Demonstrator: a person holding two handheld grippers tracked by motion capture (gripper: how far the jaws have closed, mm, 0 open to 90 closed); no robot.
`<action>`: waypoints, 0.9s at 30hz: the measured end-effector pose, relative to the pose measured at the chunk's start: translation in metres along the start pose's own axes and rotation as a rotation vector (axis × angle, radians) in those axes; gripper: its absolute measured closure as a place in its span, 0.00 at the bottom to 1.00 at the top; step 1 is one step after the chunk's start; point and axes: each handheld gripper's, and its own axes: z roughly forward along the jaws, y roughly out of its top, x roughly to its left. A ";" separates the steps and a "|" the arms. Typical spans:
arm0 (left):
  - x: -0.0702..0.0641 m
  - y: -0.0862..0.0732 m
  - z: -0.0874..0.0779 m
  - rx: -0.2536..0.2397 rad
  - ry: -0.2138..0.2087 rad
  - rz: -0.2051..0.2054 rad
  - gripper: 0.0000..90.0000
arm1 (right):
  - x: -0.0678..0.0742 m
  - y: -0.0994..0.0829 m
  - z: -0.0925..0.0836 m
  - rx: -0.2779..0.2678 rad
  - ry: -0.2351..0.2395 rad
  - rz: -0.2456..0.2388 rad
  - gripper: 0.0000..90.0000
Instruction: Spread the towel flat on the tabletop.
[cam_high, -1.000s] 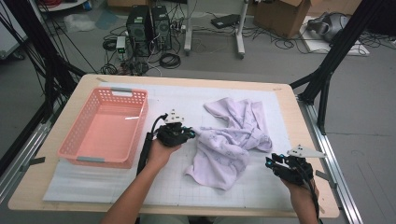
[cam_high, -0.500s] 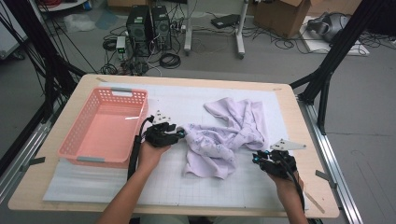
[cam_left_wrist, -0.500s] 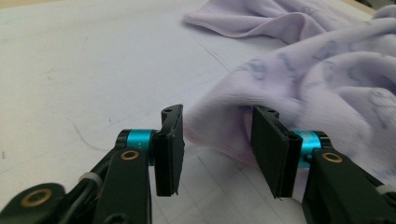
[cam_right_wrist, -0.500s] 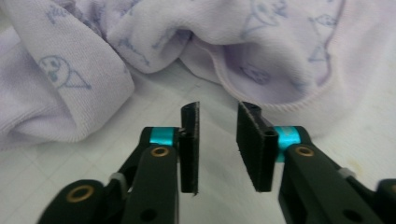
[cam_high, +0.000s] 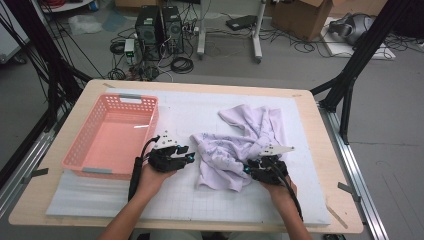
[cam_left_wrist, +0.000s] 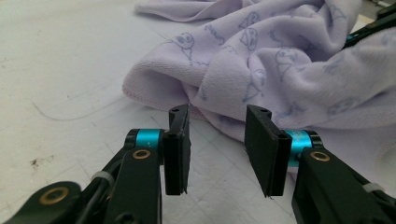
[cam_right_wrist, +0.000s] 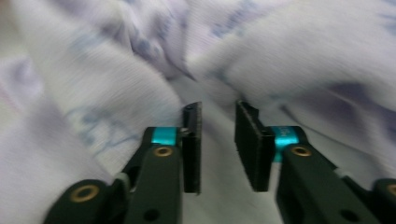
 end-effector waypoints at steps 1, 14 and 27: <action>0.000 -0.001 -0.001 -0.001 -0.005 0.001 0.67 | 0.001 0.001 0.002 -0.012 0.017 0.016 0.62; -0.003 -0.012 -0.002 -0.008 -0.026 -0.021 0.60 | 0.027 0.004 0.021 0.013 0.044 -0.069 0.92; -0.007 -0.016 0.001 0.010 -0.042 -0.022 0.63 | -0.006 -0.005 -0.050 -0.063 -0.208 -0.022 0.95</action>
